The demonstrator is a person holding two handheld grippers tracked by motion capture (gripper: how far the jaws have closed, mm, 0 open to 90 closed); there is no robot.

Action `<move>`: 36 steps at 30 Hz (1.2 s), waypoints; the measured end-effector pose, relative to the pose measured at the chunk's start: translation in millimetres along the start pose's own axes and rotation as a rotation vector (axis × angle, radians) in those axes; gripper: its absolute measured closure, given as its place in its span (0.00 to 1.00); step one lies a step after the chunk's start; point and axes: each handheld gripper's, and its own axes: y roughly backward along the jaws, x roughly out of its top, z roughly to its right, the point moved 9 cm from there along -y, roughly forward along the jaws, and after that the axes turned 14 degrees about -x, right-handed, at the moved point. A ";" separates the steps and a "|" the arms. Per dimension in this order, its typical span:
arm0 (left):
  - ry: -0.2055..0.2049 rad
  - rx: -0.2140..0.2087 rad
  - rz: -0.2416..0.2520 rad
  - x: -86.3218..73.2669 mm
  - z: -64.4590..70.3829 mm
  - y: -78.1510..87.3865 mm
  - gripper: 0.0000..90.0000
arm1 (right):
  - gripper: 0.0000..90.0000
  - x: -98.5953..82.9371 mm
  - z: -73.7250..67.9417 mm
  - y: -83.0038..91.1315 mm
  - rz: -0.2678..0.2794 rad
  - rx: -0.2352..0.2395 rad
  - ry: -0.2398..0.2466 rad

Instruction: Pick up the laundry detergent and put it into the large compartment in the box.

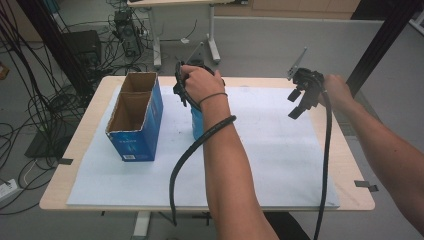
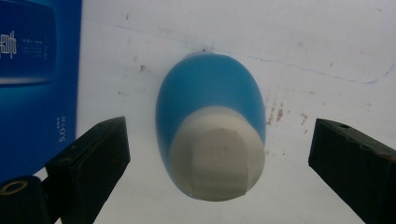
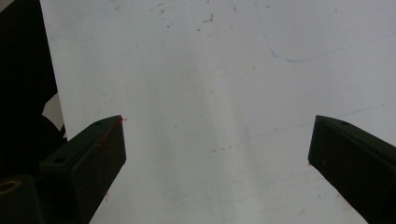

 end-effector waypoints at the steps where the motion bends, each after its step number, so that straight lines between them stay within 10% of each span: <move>1: 0.000 -0.004 0.000 0.0 -0.4 -0.5 0.06 | 0.04 -0.2 -0.3 0.1 0.000 0.001 -0.003; 36: -0.005 -0.015 -0.004 0.3 -1.4 -0.6 0.06 | 0.04 0.9 -1.9 1.6 -0.011 -0.005 0.000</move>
